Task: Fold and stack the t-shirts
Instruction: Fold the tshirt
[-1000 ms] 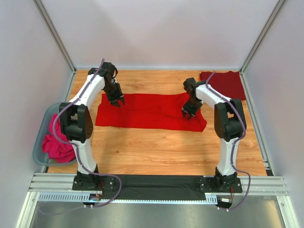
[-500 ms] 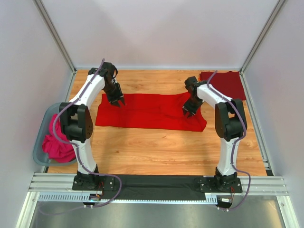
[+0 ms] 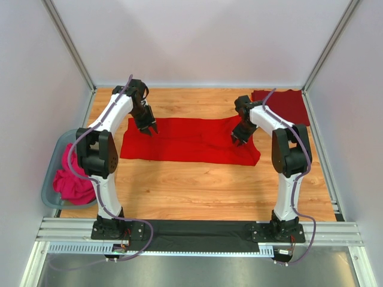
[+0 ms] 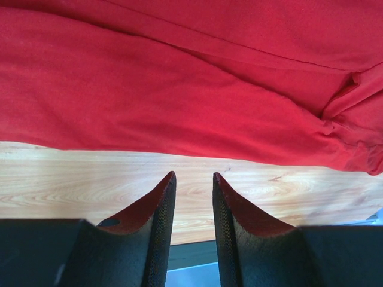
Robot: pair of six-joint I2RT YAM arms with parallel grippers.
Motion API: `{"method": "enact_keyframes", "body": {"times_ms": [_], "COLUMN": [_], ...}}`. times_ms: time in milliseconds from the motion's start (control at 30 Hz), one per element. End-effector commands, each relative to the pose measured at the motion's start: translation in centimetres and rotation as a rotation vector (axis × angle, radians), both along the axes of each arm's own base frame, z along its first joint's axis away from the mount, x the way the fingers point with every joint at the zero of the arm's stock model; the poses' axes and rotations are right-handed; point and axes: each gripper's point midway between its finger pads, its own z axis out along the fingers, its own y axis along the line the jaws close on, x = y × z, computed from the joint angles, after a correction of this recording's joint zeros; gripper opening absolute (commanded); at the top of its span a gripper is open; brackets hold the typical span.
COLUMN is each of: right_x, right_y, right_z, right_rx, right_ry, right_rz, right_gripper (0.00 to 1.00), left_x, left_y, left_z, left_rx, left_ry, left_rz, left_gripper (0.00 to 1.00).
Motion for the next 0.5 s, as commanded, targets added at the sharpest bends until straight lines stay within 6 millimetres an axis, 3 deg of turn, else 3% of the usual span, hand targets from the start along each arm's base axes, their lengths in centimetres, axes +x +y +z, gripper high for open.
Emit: {"method": "enact_keyframes", "body": {"times_ms": [0, 467], "right_x": [1.11, 0.71], "right_y": [0.34, 0.36], "right_z": [0.65, -0.31], "right_rx": [0.02, 0.021], "right_ry": [-0.047, -0.024], "right_rz": [-0.021, -0.038], "right_gripper": [0.28, 0.27], "left_x": [0.65, 0.59], "left_y": [-0.25, -0.17], "left_z": [0.64, 0.74], "left_rx": [-0.018, -0.014], "left_ry": [-0.026, -0.027], "left_rz": [-0.013, -0.01], "left_gripper": [0.38, 0.38]}}
